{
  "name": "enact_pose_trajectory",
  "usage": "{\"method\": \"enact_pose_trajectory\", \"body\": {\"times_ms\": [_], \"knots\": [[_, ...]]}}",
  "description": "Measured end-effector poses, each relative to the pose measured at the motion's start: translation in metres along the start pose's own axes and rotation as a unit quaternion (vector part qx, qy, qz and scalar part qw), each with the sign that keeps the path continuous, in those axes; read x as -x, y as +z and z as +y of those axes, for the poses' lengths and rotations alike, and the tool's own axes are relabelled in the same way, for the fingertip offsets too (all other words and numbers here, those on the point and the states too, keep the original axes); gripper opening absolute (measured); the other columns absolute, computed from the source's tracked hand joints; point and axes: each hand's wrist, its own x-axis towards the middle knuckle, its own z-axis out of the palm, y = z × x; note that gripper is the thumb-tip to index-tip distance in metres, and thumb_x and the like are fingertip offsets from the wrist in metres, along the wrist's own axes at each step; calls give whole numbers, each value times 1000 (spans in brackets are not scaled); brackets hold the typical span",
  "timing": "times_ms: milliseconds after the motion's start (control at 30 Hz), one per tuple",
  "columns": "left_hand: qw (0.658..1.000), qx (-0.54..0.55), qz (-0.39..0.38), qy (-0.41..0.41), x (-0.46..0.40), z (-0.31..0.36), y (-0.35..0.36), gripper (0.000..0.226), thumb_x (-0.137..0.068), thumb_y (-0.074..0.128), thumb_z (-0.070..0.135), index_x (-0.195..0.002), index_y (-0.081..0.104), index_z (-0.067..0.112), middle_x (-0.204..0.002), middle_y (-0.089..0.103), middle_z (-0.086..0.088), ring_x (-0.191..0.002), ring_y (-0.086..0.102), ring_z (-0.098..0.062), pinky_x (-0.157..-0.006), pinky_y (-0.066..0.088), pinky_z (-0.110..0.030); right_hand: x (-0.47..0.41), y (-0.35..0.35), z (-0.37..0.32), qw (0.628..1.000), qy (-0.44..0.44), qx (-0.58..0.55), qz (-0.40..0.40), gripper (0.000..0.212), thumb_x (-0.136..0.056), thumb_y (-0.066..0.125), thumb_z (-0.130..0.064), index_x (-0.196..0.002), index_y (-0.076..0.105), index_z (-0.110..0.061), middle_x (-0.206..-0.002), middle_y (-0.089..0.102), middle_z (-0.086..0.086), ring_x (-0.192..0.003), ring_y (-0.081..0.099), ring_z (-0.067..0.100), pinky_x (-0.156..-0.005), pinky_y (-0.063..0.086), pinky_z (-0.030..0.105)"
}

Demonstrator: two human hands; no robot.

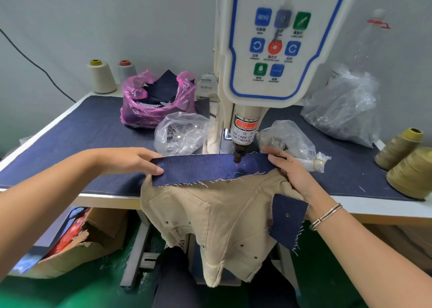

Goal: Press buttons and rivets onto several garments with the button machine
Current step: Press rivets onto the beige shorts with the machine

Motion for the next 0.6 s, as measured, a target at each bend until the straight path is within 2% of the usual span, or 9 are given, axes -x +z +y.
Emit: {"method": "enact_pose_trajectory", "body": {"times_ms": [67,167,267,333,433,500,533,600], "knots": [[999,30,8,31,1,-6,-3,30,-89,59,26,-118,63,21,-115,71,7,-107,65,-7,-92,45,-19,3,0,1,1000,-10,5,-5,23,-71,65,-25,-90,77,-32,-97,73,-6,-94,67,12,-77,55,23],[995,75,37,55,1,-15,-7,34,-84,61,28,-117,65,21,-113,72,0,-104,67,-14,-88,48,-19,9,6,1,999,-21,22,-21,25,-72,65,-23,-92,76,-31,-96,73,-5,-93,68,12,-75,54,22],[994,97,22,53,4,-28,-10,29,-86,60,23,-110,67,9,-110,72,-9,-103,68,-23,-85,52,-21,11,14,5,997,-37,61,-19,24,-81,62,-14,-91,76,-30,-96,73,-12,-93,66,2,-75,50,14],[996,83,22,27,6,-36,-12,27,-87,60,22,-108,67,7,-109,72,-9,-103,68,-23,-89,52,-24,11,21,9,995,-50,89,-15,31,-89,55,-3,-93,72,-28,-95,72,-18,-93,63,-6,-75,46,8],[997,-42,52,-24,3,-37,-5,16,-94,59,20,-108,67,19,-106,73,4,-100,67,-13,-99,47,-33,9,32,13,987,-71,141,-17,33,-93,52,-2,-97,65,-32,-96,68,-26,-97,58,-11,-81,41,5],[984,-148,89,-43,-2,-30,5,13,-95,58,19,-104,63,27,-110,69,5,-98,63,-8,-96,47,-31,7,36,14,986,-81,148,-13,32,-93,51,-3,-97,63,-33,-95,67,-29,-96,57,-13,-82,40,4],[969,-213,118,-41,-4,-23,11,17,-93,58,17,-105,59,29,-115,66,6,-100,60,-7,-94,45,-29,6,36,14,985,-83,148,-10,32,-93,51,-3,-97,63,-33,-95,66,-30,-95,57,-14,-81,40,3],[914,-346,213,1,-8,-12,30,39,-84,56,9,-118,53,29,-125,58,9,-112,54,-11,-92,39,-30,6,37,15,985,-86,150,-5,31,-94,52,-4,-97,62,-33,-94,66,-31,-92,57,-15,-79,40,2]]}}
